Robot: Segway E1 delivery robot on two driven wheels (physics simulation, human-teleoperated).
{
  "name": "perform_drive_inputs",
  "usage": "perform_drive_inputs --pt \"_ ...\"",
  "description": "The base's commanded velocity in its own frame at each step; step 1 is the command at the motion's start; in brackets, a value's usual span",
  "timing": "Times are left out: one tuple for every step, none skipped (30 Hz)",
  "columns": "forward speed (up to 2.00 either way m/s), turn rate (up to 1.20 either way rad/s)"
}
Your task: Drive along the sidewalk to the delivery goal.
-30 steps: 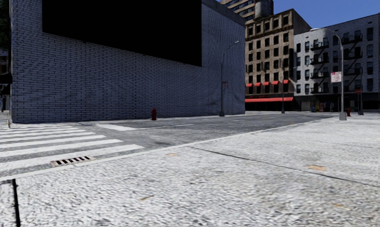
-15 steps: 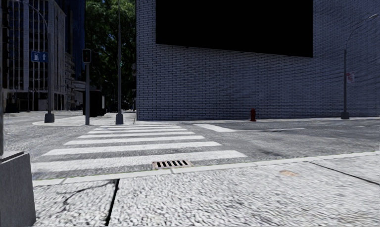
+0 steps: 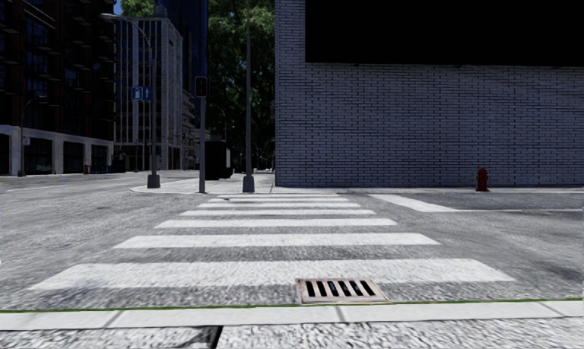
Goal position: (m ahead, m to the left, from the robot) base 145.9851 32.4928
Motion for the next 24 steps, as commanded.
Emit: perform_drive_inputs --pt "2.0 0.54" --pt "2.0 0.54" --pt "2.0 0.41" --pt "2.0 0.0" --pt "2.0 0.0" --pt "2.0 0.0" --pt "2.0 0.0" --pt "2.0 0.0" --pt "2.0 0.0" --pt "2.0 0.0" --pt "2.0 0.0" --pt "2.0 0.0" --pt "2.0 0.0" --pt "2.0 0.0" --pt "2.0 -0.02" --pt "2.0 -0.02" --pt "2.0 -0.11" --pt "2.0 -0.19" --pt "2.0 -0.29" --pt "2.0 -0.29" --pt "2.0 -0.39" --pt "2.0 -0.42" --pt "2.0 -0.43" --pt "2.0 -0.43"
